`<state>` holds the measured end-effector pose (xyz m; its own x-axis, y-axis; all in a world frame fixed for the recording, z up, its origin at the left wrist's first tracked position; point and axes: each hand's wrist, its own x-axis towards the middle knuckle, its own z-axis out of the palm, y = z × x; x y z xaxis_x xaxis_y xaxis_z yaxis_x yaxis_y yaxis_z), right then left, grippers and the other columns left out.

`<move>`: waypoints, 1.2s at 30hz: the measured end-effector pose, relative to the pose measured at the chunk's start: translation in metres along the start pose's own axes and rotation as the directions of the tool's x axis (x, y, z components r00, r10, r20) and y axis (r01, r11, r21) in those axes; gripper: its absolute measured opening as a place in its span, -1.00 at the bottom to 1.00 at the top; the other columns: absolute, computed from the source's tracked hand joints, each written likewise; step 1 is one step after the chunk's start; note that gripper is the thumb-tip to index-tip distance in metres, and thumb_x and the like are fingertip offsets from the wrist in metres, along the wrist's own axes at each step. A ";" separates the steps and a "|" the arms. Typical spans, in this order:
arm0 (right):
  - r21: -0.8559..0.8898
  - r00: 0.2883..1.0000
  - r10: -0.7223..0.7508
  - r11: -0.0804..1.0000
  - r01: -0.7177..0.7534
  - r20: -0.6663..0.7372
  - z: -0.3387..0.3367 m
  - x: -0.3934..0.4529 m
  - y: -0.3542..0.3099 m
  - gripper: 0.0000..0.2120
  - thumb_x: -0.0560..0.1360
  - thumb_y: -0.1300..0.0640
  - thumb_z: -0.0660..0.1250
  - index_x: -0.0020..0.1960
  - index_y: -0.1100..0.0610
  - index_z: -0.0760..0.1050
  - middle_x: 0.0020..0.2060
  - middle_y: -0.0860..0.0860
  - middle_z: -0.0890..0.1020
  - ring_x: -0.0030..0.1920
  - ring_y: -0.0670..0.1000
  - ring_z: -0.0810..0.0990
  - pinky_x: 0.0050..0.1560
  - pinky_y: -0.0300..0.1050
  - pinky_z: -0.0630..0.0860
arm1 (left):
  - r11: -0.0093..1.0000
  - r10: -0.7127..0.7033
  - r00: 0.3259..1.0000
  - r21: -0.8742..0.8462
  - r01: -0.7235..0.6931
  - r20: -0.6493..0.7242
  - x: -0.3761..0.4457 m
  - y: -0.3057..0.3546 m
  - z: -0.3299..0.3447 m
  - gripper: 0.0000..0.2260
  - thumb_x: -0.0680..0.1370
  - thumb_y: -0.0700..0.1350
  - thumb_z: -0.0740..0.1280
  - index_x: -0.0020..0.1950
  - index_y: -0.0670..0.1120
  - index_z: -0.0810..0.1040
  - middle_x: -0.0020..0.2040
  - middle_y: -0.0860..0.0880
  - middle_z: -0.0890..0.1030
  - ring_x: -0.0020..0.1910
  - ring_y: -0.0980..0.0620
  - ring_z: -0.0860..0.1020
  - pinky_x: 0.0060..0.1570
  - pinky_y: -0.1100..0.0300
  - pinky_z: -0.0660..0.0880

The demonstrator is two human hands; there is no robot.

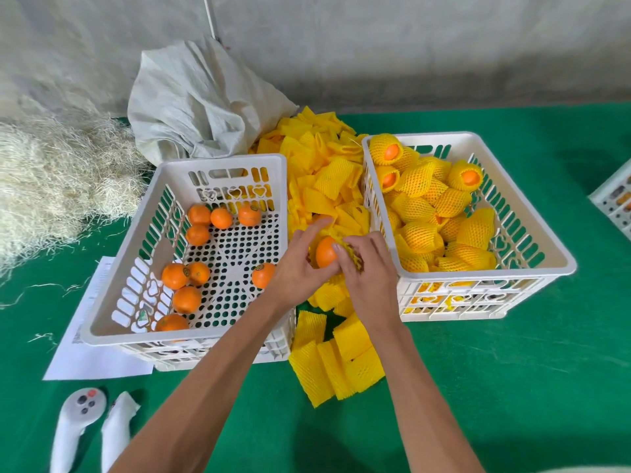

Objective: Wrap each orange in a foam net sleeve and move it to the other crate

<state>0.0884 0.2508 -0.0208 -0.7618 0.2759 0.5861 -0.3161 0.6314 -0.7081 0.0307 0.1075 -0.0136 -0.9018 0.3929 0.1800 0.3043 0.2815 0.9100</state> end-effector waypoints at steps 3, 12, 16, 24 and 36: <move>-0.002 0.994 0.106 0.994 -0.106 0.006 -0.003 -0.002 -0.004 -0.72 0.64 -0.14 0.31 0.23 0.01 0.51 0.07 -0.13 0.46 -0.04 -0.10 0.55 -0.14 -0.07 0.59 | 0.999 -0.043 0.995 -0.031 0.040 -0.086 0.000 -0.004 0.002 -0.53 0.56 0.24 0.41 0.43 0.16 0.42 0.21 -0.01 0.53 -0.03 0.13 0.51 -0.04 0.23 0.46; -0.082 0.922 0.344 0.939 -0.334 0.177 0.002 -0.008 -0.011 -0.55 0.71 0.14 0.18 0.59 0.11 0.28 0.46 0.07 0.48 0.43 0.08 0.47 0.36 -0.05 0.48 | 0.977 -0.091 0.995 -0.188 0.097 0.039 -0.002 -0.005 -0.004 -0.31 0.52 -0.02 0.57 0.49 0.03 0.22 0.37 0.07 0.50 0.26 0.08 0.61 0.18 0.13 0.58; -0.154 0.937 0.318 0.943 -0.296 0.147 -0.007 -0.003 -0.007 -0.61 0.72 0.12 0.19 0.52 0.14 0.41 0.33 0.09 0.61 0.28 0.11 0.59 0.26 0.09 0.56 | 0.987 -0.095 0.994 -0.127 0.101 0.053 0.001 -0.003 -0.005 -0.34 0.50 0.02 0.58 0.50 0.24 0.35 0.30 0.38 0.55 0.27 0.19 0.61 0.14 0.28 0.59; -0.210 0.984 0.154 0.969 -0.132 0.094 -0.010 -0.009 -0.018 -0.72 0.68 0.21 0.24 0.36 0.18 0.56 0.14 0.13 0.65 0.10 0.16 0.64 -0.03 0.09 0.63 | 0.997 -0.067 0.972 -0.052 0.057 -0.224 0.000 -0.009 0.002 -0.44 0.42 0.11 0.61 0.29 0.04 0.42 0.04 0.34 0.59 0.02 0.29 0.61 -0.12 0.44 0.50; -0.169 0.906 0.385 0.918 -0.357 0.176 0.020 -0.015 -0.033 -0.43 0.68 0.03 0.22 0.64 0.06 0.13 0.47 0.06 0.43 0.36 0.10 0.52 0.19 -0.01 0.59 | 0.996 0.058 0.989 -0.066 -0.067 -0.133 0.000 -0.010 0.004 -0.59 0.61 -0.02 0.28 0.46 0.06 0.35 0.07 0.09 0.53 -0.13 0.13 0.53 -0.14 0.19 0.47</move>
<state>0.0992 0.2116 -0.0143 -0.9115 0.3653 0.1891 0.0776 0.6042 -0.7931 0.0290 0.1076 -0.0245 -0.9155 0.2886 0.2802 0.3429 0.1960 0.9187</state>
